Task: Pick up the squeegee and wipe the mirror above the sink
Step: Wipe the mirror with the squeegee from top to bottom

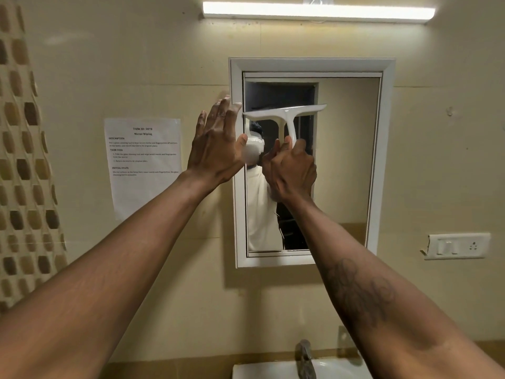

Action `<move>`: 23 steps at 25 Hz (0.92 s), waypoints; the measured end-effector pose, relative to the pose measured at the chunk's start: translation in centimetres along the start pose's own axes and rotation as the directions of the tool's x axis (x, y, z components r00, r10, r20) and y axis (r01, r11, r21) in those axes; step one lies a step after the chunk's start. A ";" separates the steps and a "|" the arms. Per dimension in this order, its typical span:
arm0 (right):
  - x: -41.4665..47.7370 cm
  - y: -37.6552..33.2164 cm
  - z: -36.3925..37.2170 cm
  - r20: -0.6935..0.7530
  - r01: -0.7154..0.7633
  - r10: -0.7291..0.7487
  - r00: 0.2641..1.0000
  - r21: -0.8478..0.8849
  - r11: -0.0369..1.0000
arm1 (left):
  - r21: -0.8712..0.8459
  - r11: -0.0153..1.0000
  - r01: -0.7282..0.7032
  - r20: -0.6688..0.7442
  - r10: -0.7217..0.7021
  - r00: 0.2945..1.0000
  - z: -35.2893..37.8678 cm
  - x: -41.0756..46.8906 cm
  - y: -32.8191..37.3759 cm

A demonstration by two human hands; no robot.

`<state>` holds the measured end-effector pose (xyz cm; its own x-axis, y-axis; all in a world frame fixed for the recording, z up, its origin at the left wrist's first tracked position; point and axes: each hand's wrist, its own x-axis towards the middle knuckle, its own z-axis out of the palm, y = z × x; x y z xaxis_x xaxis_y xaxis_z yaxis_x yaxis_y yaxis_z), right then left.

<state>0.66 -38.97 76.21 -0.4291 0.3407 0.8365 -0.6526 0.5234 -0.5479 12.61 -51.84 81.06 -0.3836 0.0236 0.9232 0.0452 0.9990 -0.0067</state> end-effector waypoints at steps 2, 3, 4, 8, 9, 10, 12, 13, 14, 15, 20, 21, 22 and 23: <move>-1.1 0.6 -0.1 -0.001 -0.002 0.002 1.000 -0.001 1.000 | -0.005 1.000 0.003 0.014 -0.003 1.000 0.1 -0.5 -0.1; -1.8 0.9 -0.1 0.005 -0.006 0.006 1.000 -0.003 1.000 | -0.008 1.000 0.006 0.021 -0.006 1.000 0.1 -0.8 -0.1; -2.4 1.3 -0.1 0.012 -0.012 0.012 1.000 -0.008 1.000 | -0.009 1.000 0.009 0.027 -0.008 1.000 0.1 -1.0 -0.1; -4.8 2.7 -0.4 0.044 -0.046 0.048 0.998 -0.064 0.997 | -0.001 1.000 0.006 0.049 -0.006 0.999 0.4 -2.0 -0.3; -5.3 3.0 -0.5 0.060 -0.061 0.065 0.996 -0.077 0.995 | -0.001 1.000 0.008 0.058 -0.008 0.998 0.5 -2.3 -0.3; -5.7 3.3 -0.6 0.077 -0.074 0.082 0.994 -0.092 0.993 | -0.004 1.000 0.011 0.068 -0.010 0.998 0.7 -2.5 -0.2; -7.1 4.1 -1.0 0.136 -0.092 0.108 0.985 -0.118 0.989 | -0.016 1.000 0.017 0.085 -0.015 0.996 1.0 -3.1 -0.1; -8.0 4.5 -1.2 0.175 -0.100 0.121 0.977 -0.121 0.988 | -0.022 1.000 0.018 0.092 -0.016 0.996 1.3 -3.4 -0.1; -9.1 5.0 -1.5 0.199 -0.111 0.132 0.971 -0.116 0.987 | -0.026 0.999 0.020 0.097 -0.017 0.995 1.5 -3.8 0.1; -10.2 5.4 -1.8 0.204 -0.121 0.140 0.969 -0.101 0.988 | -0.029 0.999 0.021 0.101 -0.018 0.995 1.7 -4.2 0.2; -13.8 6.4 -3.7 0.230 -0.131 0.147 0.962 -0.082 0.988 | -0.040 0.999 0.029 0.136 -0.024 0.990 2.6 -6.3 0.8; -13.7 6.3 -3.9 0.234 -0.133 0.149 0.961 -0.080 0.988 | -0.036 0.999 0.028 0.140 -0.023 0.990 2.7 -6.5 0.9; -13.5 6.1 -4.2 0.238 -0.133 0.147 0.960 -0.074 0.988 | -0.037 0.999 0.028 0.142 -0.022 0.990 2.7 -6.7 0.9; -13.0 5.7 -4.4 0.241 -0.134 0.144 0.960 -0.057 0.989 | -0.042 0.999 0.025 0.140 -0.019 0.990 2.6 -6.8 1.0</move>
<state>5.25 -36.95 62.20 -0.6561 0.2143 0.7236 -0.5527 0.5164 -0.6541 12.81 -50.94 73.81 -0.5102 0.0096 0.8600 0.0740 0.9967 0.0328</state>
